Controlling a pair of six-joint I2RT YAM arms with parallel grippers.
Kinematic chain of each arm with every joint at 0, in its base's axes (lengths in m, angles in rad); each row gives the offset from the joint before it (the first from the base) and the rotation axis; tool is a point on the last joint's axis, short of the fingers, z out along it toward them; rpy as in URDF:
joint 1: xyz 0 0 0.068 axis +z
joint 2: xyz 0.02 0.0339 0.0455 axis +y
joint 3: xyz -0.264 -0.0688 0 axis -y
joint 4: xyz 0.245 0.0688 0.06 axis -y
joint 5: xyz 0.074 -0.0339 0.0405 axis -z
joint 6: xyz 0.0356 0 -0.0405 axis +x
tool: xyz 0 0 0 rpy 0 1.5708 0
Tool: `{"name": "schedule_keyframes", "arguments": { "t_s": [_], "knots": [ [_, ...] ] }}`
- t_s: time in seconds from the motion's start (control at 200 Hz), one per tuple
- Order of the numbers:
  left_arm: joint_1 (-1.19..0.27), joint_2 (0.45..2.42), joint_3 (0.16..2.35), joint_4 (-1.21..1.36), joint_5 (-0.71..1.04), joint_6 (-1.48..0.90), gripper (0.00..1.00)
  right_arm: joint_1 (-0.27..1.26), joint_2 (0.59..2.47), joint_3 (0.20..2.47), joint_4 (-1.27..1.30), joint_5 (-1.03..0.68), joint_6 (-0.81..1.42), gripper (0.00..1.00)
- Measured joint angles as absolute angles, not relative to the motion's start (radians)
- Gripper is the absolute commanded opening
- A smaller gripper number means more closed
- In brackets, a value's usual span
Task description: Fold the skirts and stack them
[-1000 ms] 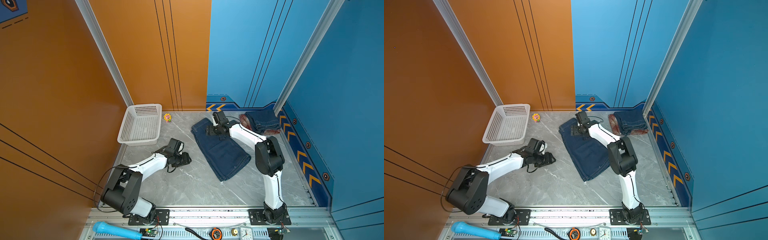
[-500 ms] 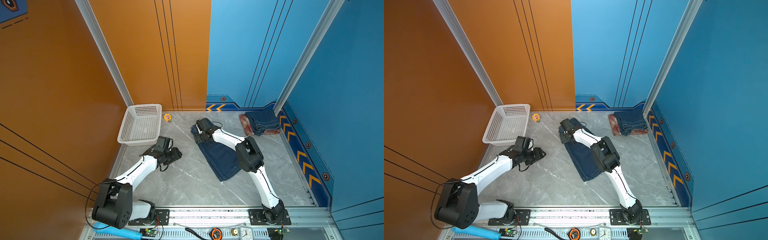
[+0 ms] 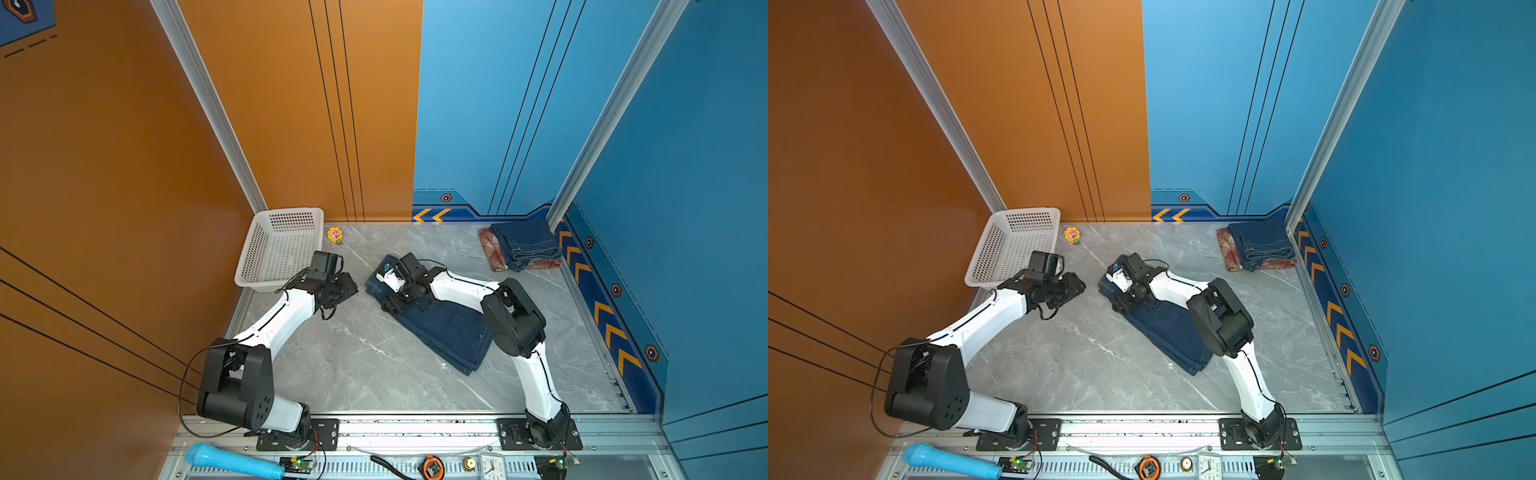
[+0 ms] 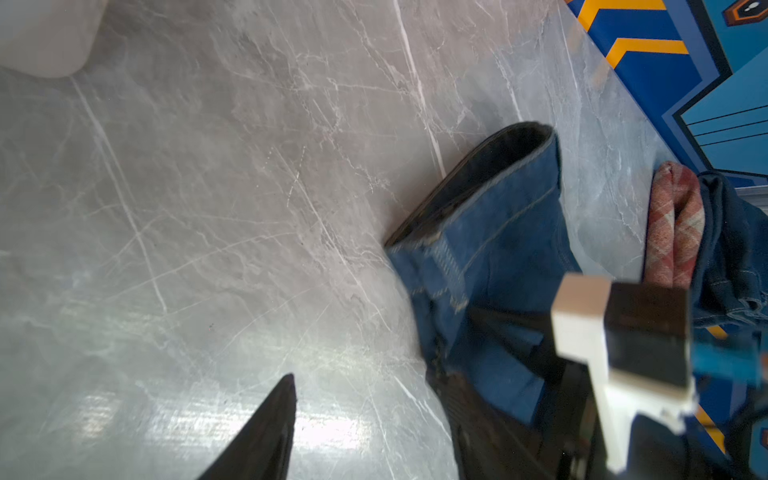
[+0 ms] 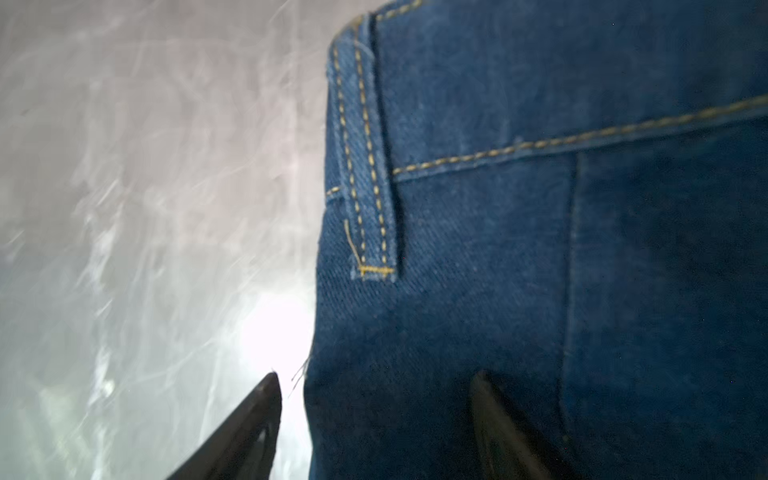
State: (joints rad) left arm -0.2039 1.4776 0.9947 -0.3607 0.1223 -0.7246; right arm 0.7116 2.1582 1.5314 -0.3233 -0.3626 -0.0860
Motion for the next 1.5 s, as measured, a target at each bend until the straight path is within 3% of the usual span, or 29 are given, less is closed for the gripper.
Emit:
{"name": "schedule_keyframes", "arguments": {
  "t_s": [0.225,0.426,0.626,0.841,1.006,1.292,1.502],
  "knots": [
    [-0.234,1.631,1.134,-0.387,0.095,-0.665,0.69,0.713,1.950,1.239,-0.244,-0.495,-0.131,0.87],
    [-0.262,1.708,1.175,-0.399,0.110,-0.577,0.72,0.610,1.782,1.073,-0.050,-0.505,0.029,0.89],
    [-0.316,1.734,1.176,-0.409,0.139,-0.511,0.74,0.561,1.660,1.002,0.018,-0.328,0.244,0.87],
    [-0.369,1.843,1.186,-0.409,0.157,-0.486,0.76,0.520,1.549,0.951,-0.117,-0.035,0.429,0.89],
    [-0.381,1.880,1.202,-0.400,0.154,-0.474,0.75,0.424,1.439,0.844,-0.211,0.092,0.526,0.89],
    [-0.385,1.911,1.234,-0.393,0.139,-0.471,0.73,0.316,1.445,0.797,-0.258,0.126,0.557,0.86],
    [-0.385,1.911,1.234,-0.393,0.126,-0.472,0.73,0.247,1.561,0.818,-0.208,0.079,0.555,0.83]
  ]
}}
